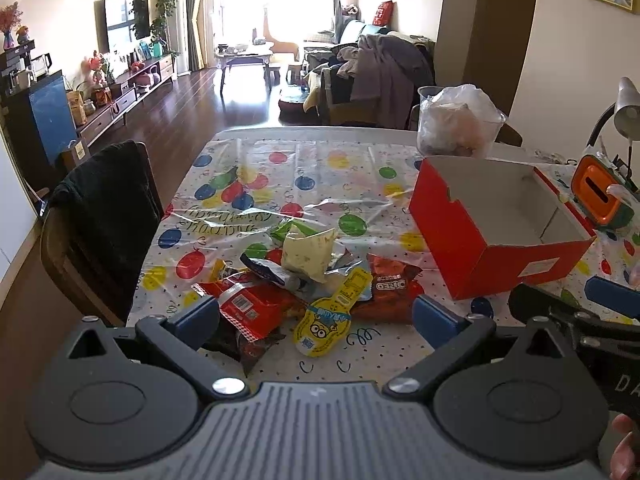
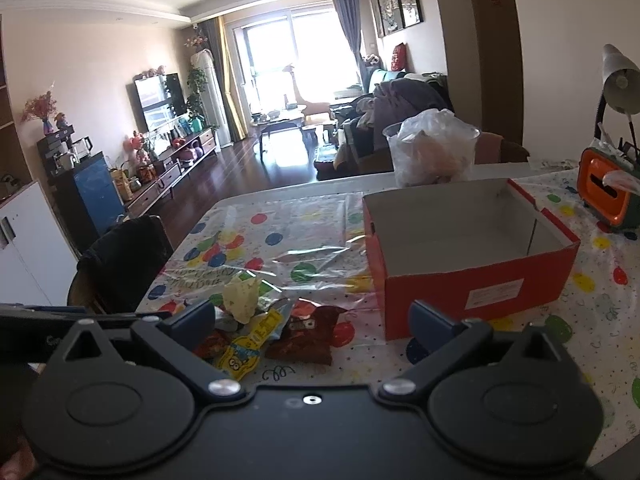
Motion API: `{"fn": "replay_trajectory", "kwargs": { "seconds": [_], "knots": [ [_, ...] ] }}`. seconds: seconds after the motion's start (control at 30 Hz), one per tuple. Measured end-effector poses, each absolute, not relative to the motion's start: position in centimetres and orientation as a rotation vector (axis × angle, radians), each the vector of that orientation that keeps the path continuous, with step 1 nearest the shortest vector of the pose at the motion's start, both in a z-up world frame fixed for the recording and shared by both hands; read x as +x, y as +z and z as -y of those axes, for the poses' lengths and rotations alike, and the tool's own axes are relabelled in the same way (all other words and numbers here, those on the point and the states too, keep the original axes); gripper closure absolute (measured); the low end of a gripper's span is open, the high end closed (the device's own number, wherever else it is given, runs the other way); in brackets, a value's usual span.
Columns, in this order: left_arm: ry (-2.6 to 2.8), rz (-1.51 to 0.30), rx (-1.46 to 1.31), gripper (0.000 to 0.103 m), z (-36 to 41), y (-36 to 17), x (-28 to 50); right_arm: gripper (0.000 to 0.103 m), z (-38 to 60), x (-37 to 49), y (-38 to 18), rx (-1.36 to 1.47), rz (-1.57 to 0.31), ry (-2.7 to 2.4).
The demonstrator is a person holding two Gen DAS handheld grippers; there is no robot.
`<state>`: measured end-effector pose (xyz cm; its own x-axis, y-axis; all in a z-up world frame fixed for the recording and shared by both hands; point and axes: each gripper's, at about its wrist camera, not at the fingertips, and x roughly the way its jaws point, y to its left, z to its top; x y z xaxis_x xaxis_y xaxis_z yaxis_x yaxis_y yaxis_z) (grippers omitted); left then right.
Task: Organize snacks
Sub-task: 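Move both tools over the snack pile beside the red box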
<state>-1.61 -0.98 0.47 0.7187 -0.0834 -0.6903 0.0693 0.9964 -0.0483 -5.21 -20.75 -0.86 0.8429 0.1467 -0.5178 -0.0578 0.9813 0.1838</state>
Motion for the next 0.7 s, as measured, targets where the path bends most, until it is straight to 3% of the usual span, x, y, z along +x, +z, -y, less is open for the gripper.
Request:
{"fn": "replay_trajectory", "kwargs": {
  "seconds": [0.7],
  "knots": [
    [-0.094,-0.774,-0.033,0.000,0.92,0.34,-1.22,0.000,20.47,-5.22,-0.60,0.138,-0.561,0.094]
  ]
}}
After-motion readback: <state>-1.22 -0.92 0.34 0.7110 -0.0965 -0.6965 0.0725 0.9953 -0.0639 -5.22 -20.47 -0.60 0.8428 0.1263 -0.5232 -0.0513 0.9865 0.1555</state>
